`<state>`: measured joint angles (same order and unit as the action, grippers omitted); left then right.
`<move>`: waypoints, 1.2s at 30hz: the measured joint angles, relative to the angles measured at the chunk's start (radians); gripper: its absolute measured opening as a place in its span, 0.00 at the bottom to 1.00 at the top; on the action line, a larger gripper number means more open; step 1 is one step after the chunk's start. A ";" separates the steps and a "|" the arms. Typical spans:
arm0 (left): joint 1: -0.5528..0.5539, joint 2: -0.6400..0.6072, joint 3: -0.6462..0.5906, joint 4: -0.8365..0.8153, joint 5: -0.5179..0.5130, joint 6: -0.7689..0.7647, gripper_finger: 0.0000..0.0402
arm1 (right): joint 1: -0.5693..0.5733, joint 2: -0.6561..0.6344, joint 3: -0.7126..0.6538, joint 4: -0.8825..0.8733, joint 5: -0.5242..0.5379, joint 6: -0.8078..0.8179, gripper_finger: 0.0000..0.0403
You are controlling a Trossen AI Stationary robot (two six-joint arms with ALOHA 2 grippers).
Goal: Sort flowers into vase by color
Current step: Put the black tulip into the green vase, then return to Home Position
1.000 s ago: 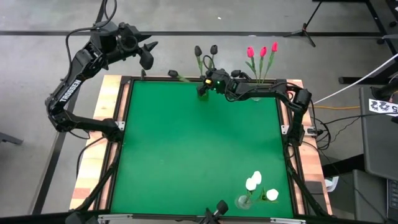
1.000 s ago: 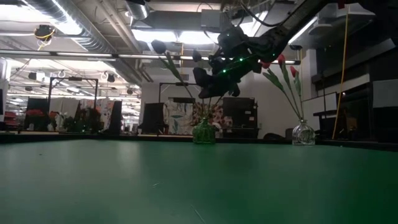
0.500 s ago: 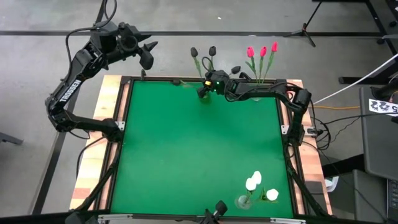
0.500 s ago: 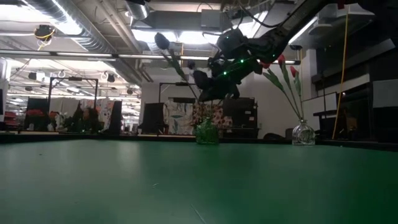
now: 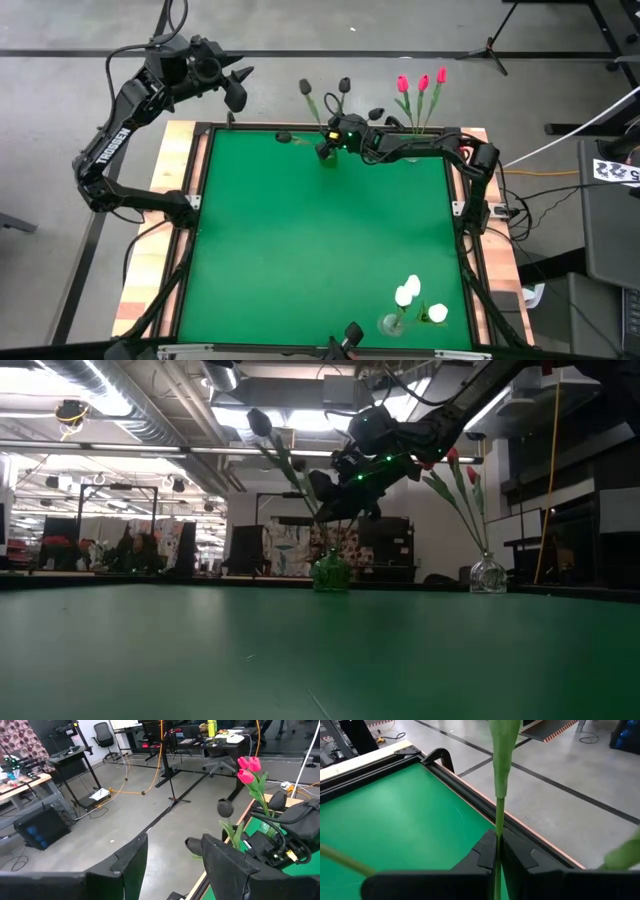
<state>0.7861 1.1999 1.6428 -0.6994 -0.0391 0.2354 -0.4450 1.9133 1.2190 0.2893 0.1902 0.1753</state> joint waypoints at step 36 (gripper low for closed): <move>0.000 0.000 0.000 0.000 0.001 -0.001 0.45 | -0.003 -0.031 0.200 -0.189 0.027 -0.153 0.44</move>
<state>0.7862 1.1999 1.6428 -0.6994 -0.0383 0.2344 -0.4477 1.8828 1.4186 0.1008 0.2173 0.0225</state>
